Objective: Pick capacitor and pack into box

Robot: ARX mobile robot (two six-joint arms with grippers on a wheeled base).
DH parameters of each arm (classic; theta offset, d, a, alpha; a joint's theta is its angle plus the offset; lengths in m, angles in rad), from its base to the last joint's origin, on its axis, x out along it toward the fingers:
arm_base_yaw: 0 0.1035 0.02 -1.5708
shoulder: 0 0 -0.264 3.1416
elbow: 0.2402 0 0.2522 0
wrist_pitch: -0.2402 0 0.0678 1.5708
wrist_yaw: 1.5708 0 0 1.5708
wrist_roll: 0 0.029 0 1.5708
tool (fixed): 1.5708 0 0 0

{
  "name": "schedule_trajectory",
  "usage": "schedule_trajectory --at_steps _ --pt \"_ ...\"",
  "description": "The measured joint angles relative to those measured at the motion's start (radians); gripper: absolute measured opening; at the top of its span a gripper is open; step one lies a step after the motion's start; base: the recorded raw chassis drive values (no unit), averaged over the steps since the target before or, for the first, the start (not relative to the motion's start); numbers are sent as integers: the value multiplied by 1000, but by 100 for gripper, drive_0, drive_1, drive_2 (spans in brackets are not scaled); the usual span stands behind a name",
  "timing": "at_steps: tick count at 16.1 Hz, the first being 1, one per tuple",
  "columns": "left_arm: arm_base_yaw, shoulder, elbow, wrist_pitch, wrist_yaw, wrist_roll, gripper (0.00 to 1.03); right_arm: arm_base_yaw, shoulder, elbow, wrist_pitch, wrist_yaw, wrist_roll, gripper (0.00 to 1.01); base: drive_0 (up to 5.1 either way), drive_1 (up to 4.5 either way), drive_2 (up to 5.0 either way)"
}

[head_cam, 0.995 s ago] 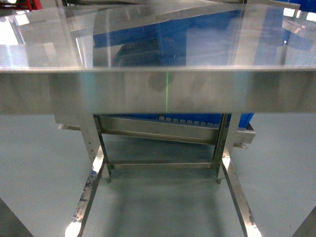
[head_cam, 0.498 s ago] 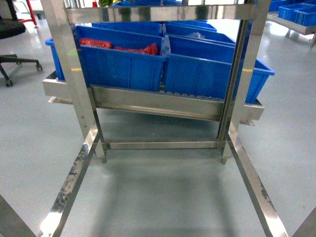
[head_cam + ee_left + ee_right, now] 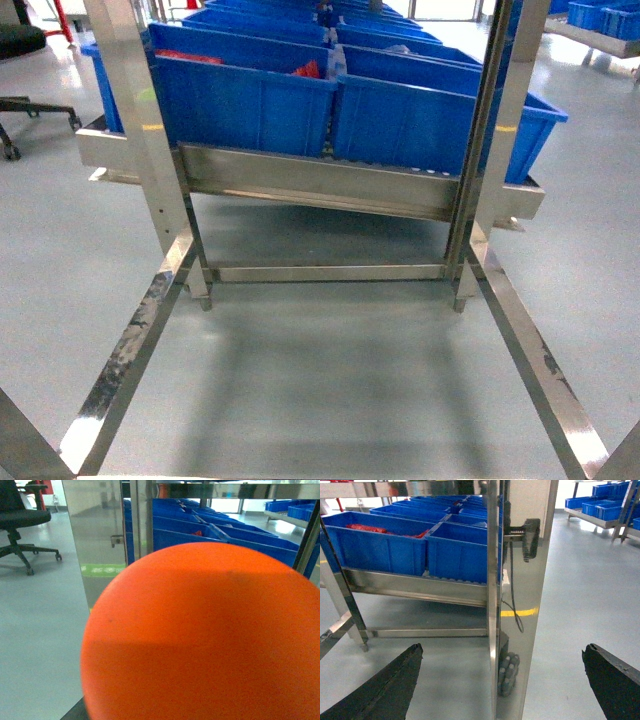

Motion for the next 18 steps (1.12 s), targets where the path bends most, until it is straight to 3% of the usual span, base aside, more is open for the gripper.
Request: schedule_trajectory --at_steps 6,18 --pt "0 0 0 0 0 0 44 0 0 0 0 0 0 98 0 0 0" --pt "0 0 0 0 0 3 44 0 0 0 2 0 0 98 -490 255 255"
